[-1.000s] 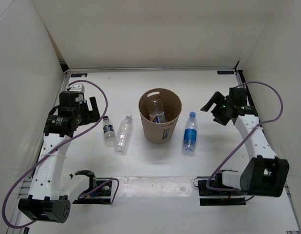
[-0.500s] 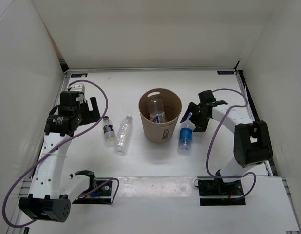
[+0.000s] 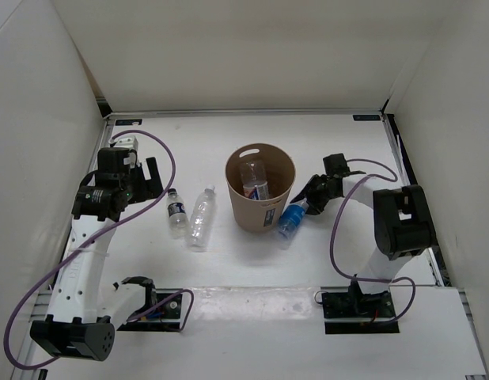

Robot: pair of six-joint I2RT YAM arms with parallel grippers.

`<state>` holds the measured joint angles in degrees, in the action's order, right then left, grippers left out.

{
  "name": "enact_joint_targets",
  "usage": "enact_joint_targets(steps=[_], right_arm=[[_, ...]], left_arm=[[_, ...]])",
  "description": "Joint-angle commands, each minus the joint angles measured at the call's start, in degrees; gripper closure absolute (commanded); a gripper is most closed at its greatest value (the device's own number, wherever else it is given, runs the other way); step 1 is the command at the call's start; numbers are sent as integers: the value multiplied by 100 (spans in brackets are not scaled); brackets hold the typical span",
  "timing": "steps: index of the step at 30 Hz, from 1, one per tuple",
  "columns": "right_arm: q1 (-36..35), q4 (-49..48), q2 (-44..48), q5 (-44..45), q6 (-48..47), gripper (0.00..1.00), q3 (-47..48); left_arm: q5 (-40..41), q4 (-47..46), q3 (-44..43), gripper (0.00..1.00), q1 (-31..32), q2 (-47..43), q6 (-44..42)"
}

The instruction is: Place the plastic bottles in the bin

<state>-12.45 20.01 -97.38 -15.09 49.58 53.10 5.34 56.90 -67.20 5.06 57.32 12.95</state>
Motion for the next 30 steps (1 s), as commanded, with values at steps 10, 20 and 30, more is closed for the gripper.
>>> enact_joint_targets(steps=[10, 20, 30], right_arm=[[218, 499, 1280, 424, 263, 70, -381], [-697, 2156, 4655, 4283, 78, 75, 464], [-1812, 841, 5054, 5430, -1810, 78, 1957]], left_arm=[[-33, 14, -100, 0, -5, -89, 15], [-25, 14, -109, 0, -5, -133, 15], [-42, -4, -109, 0, -5, -151, 15]])
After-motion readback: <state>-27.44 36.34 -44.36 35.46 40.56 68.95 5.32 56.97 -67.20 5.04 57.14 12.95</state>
